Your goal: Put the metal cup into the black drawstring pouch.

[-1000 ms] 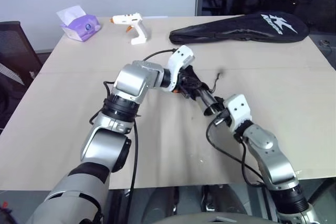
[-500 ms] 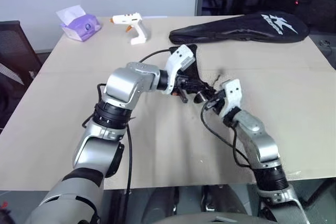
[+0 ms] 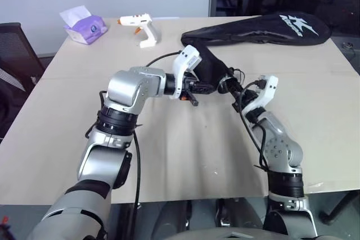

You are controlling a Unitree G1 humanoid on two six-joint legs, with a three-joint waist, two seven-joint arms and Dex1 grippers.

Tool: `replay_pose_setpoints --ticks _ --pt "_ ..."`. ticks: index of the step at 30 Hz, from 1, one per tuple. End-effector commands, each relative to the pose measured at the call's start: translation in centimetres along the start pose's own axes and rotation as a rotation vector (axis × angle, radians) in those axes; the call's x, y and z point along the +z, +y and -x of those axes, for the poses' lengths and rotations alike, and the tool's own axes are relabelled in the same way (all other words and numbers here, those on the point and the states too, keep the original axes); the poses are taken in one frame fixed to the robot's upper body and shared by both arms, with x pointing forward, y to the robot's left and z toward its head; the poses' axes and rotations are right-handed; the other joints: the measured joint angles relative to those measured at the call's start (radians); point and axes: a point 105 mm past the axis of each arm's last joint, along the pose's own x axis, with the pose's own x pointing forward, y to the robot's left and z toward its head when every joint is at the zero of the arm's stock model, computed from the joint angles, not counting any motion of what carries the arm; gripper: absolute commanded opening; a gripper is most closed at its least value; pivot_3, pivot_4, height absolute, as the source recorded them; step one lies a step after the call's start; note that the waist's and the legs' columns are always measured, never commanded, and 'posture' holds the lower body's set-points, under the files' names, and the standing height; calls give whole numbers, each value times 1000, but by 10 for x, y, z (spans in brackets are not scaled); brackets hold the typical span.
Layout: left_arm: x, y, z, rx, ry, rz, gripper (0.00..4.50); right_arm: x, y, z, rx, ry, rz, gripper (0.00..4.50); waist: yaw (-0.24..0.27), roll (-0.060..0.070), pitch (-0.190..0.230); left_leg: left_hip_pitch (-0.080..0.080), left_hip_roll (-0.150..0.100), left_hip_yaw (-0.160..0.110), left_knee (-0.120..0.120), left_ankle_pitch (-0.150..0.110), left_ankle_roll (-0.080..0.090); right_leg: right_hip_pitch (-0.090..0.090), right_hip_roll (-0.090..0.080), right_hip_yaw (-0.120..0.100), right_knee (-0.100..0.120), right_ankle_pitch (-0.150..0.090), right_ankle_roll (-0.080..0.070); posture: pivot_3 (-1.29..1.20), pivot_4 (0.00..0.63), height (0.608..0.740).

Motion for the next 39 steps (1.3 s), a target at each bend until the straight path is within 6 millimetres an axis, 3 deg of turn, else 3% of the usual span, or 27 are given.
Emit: replay_pose_setpoints --ticks 1,5,11,15,20,23,27,29,31,33,36,38,39 --pt "37 -22 3 -101 -107 -32 0 -3 21 -11 63 29 205 37 -1 0 0 -1 0 0 0 0 0 -1 0 0 0 0 0 0 150 740" --pt "43 -32 9 -155 -120 -35 0 -22 -3 -13 -37 138 434 37 -4 0 0 -6 0 0 1 0 0 -6 0 0 1 0 0 0 150 740" --pt "36 -38 10 -181 -103 -3 0 -11 -16 -17 -97 124 591 37 -12 0 0 -10 0 1 2 0 0 -10 0 1 2 0 0 0 150 740" --pt "24 -36 11 -164 -86 68 0 29 20 -27 25 -113 -143 37 -24 0 0 -10 1 0 1 1 -1 -10 0 1 2 0 0 0 150 740" --pt "22 -39 11 -147 -103 58 0 27 48 -27 201 -58 -221 37 -19 0 0 -10 0 0 1 1 -2 -10 0 1 2 0 0 0 150 740" --pt "37 -41 8 -148 -149 40 0 16 44 -35 138 -2 31 37 -18 0 0 -10 0 0 1 1 -2 -10 -1 1 2 0 0 0 150 740" --pt "53 -45 6 -175 -197 66 0 -5 56 -39 212 59 607 37 -22 0 0 -10 -1 2 1 1 -2 -12 0 3 4 0 0 0 150 740" --pt "58 -43 7 -177 -217 114 0 -12 58 -38 239 51 638 37 -23 0 0 -10 -1 2 1 1 -2 -13 0 3 5 0 0 0 150 740" --pt "57 -36 8 -151 -224 150 0 -2 62 -37 217 -5 272 37 -26 0 -1 -10 0 2 1 1 -2 -13 1 3 5 0 0 0 150 740" --pt "54 -28 12 -128 -229 197 0 -2 66 -31 259 8 74 37 -27 0 -1 -10 0 2 0 2 -2 -14 1 5 7 0 0 0 150 740" --pt "59 -20 17 -127 -265 294 0 -7 60 -29 261 47 392 37 -22 0 -1 -10 -1 1 2 2 -3 -14 0 5 8 0 0 0 150 740" --pt "58 -15 17 -107 -266 318 0 -26 53 -28 283 142 688 37 -16 0 -1 -10 -2 1 4 2 -2 -13 -1 5 8 1 1 0 150 740" --pt "56 -13 16 -96 -262 317 0 -33 46 -27 271 182 724 37 -16 -1 -1 -10 -3 0 5 2 -2 -13 -1 5 8 1 1 0 150 740"
